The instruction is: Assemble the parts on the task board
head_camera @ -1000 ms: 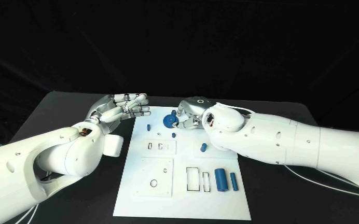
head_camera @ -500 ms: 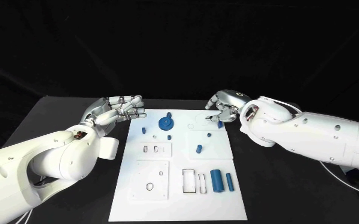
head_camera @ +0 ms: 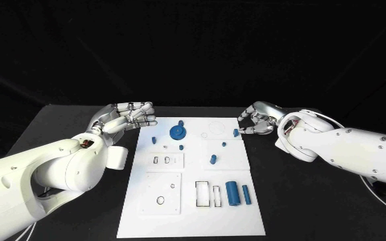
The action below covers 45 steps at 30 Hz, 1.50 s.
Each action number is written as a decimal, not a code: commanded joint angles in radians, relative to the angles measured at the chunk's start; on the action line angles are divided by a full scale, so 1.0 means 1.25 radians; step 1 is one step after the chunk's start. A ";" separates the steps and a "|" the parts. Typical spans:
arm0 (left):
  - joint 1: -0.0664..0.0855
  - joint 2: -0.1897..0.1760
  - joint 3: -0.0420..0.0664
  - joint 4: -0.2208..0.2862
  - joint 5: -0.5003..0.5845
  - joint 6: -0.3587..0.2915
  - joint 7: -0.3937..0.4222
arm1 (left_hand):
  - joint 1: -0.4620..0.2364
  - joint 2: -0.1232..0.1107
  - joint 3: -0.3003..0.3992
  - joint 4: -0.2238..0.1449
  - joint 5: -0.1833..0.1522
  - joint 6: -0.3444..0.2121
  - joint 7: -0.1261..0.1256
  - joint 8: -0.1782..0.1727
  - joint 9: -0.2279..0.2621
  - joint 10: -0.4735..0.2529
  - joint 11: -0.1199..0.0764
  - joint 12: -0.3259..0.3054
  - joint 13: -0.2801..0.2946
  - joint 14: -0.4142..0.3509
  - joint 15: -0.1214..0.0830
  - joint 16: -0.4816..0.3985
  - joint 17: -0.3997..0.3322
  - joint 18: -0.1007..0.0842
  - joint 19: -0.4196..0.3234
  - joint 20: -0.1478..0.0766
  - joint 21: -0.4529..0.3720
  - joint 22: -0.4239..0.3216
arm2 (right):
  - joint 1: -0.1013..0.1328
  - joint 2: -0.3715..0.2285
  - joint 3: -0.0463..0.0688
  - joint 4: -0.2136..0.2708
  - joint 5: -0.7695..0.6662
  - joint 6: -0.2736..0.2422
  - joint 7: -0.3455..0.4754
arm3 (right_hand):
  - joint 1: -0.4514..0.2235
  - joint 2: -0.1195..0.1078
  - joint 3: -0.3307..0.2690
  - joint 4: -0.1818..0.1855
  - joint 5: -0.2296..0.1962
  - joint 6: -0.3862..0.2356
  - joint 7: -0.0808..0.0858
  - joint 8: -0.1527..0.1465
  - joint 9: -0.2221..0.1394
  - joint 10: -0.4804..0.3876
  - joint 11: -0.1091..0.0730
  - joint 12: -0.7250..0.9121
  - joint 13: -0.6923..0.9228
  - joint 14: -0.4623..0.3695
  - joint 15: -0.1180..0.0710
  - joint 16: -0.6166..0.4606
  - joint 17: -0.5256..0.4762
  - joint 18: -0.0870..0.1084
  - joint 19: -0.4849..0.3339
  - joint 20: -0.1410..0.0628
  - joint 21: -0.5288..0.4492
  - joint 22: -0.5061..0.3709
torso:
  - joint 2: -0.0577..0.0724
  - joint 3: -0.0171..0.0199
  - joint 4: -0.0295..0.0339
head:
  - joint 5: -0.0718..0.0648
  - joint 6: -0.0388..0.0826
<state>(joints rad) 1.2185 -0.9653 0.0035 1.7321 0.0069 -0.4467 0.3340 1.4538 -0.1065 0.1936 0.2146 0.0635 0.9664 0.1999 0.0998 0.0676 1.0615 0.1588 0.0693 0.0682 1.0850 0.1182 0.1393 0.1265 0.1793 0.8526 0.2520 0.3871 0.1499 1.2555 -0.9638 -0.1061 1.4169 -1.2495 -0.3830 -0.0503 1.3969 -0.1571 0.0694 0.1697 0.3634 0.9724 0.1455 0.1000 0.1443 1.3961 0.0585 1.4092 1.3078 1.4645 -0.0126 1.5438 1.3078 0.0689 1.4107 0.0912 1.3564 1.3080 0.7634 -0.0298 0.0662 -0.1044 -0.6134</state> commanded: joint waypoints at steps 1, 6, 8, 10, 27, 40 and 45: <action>0.001 0.001 0.001 -0.002 -0.004 0.015 0.004 | 0.006 0.002 0.000 -0.005 -0.003 0.002 0.003 -0.003 -0.001 0.005 0.000 0.002 0.001 0.002 0.003 -0.003 0.001 0.003 0.007 -0.001 0.004 -0.001 | -0.008 0.005 0.000 -0.005 0.017 0.014 0.037 | 0.007 -0.001 0.000 -0.005 -0.001 -0.001 0.005 -0.005 -0.001 -0.001 0.007 -0.005 0.035 0.069 0.005 -0.003 0.139 -0.005 -0.004 0.005 -0.003 0.029 | 0.001 0.0016 0.0005 | -0.001 -0.001; 0.001 0.000 0.001 -0.004 -0.004 0.015 0.004 | 0.006 0.002 0.000 -0.005 -0.003 0.002 0.003 -0.003 -0.001 0.005 0.000 0.002 0.001 0.002 0.003 -0.003 0.001 0.003 0.007 -0.001 0.004 -0.001 | -0.018 0.013 0.000 -0.015 0.010 0.016 0.038 | 0.007 -0.001 0.000 -0.005 0.003 -0.001 0.006 -0.006 -0.001 -0.001 0.008 -0.005 0.036 0.069 0.006 -0.003 0.140 -0.005 -0.004 0.006 -0.004 0.029 | 0.001 0.0007 0.0000 | -0.002 -0.003; 0.001 0.000 0.001 -0.005 -0.004 0.015 0.004 | 0.006 0.002 0.000 -0.005 -0.003 0.002 0.003 -0.003 -0.001 0.005 0.000 0.002 0.001 0.002 0.003 -0.003 0.001 0.003 0.007 -0.001 0.004 -0.001 | -0.020 0.016 0.000 -0.017 0.008 0.016 0.038 | 0.008 -0.001 0.000 -0.005 0.004 -0.001 0.006 -0.006 -0.001 0.000 0.009 -0.005 0.036 0.069 0.007 -0.003 0.140 -0.005 -0.004 0.006 -0.004 0.029 | 0.001 0.0006 -0.0002 | -0.002 -0.005; 0.001 0.000 0.001 -0.005 -0.005 0.015 0.004 | 0.006 0.002 0.000 -0.005 -0.003 0.002 0.003 -0.003 -0.001 0.005 0.000 0.002 0.001 0.002 0.003 -0.003 0.001 0.003 0.007 -0.001 0.004 -0.001 | -0.022 0.018 0.000 -0.019 0.008 0.015 0.038 | 0.008 -0.001 0.000 -0.005 0.005 -0.001 0.007 -0.006 -0.001 0.000 0.009 -0.005 0.037 0.069 0.007 -0.003 0.140 -0.005 -0.004 0.007 -0.004 0.029 | 0.001 0.0008 0.0000 | -0.002 -0.005; 0.001 0.000 0.001 -0.008 -0.005 0.015 0.003 | 0.007 0.003 0.001 -0.006 -0.003 0.002 0.003 -0.003 -0.001 0.005 0.000 0.002 0.001 0.002 0.003 -0.003 0.001 0.004 0.007 -0.002 0.004 -0.001 | -0.028 0.041 0.000 -0.039 -0.002 0.025 0.033 | 0.036 0.032 0.036 -0.021 -0.007 0.055 -0.006 0.018 0.008 0.019 -0.002 0.013 0.059 0.071 0.000 0.000 0.150 -0.007 0.004 0.005 0.004 0.041 | 0.000 0.0001 0.0004 | -0.002 -0.010; 0.001 0.000 0.001 -0.010 -0.005 0.012 0.002 | 0.008 0.004 0.001 -0.007 -0.003 0.001 0.003 -0.005 -0.001 0.004 0.000 0.000 0.000 0.003 0.003 -0.004 0.002 0.004 0.007 -0.002 0.004 -0.001 | -0.030 0.043 0.000 -0.041 -0.038 0.043 0.013 | 0.048 0.028 0.061 -0.034 -0.007 0.060 -0.008 0.018 0.007 0.016 -0.005 0.009 0.057 0.071 -0.004 -0.001 0.148 -0.006 0.003 0.001 0.001 0.041 | 0.000 0.0000 0.0006 | 0.000 -0.013; 0.001 0.000 0.001 -0.011 -0.005 0.012 0.002 | 0.008 0.004 0.001 -0.007 -0.003 0.001 0.003 -0.005 -0.001 0.004 0.000 0.000 0.000 0.003 0.003 -0.004 0.002 0.004 0.007 -0.002 0.004 -0.001 | -0.030 0.043 0.000 -0.041 -0.040 0.044 0.011 | 0.045 0.025 0.063 -0.035 -0.008 0.059 -0.007 0.017 0.006 0.016 -0.004 0.009 0.056 0.071 -0.003 -0.001 0.148 -0.006 0.003 0.001 0.001 0.041 | -0.001 0.0000 0.0003 | 0.000 -0.013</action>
<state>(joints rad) 1.2183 -0.9669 0.0034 1.7175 0.0057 -0.4455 0.3326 1.4577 -0.1026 0.1961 0.2122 0.0636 0.9665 0.1999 0.0998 0.0677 1.0610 0.1592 0.0694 0.0680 1.0849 0.1182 0.1393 0.1272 0.1793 0.8526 0.2520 0.3871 0.1499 1.2191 -0.9103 -0.1058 1.3650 -1.2755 -0.3494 -0.0278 1.4519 -0.1147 0.1413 0.1284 0.3520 1.0400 0.1355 0.1233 0.1530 1.4143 0.0545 1.4234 1.3077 1.4683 -0.0090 1.5438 1.3074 0.0689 1.4148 0.0947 1.3564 1.3074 0.7627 -0.0297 0.0670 -0.1046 -0.6302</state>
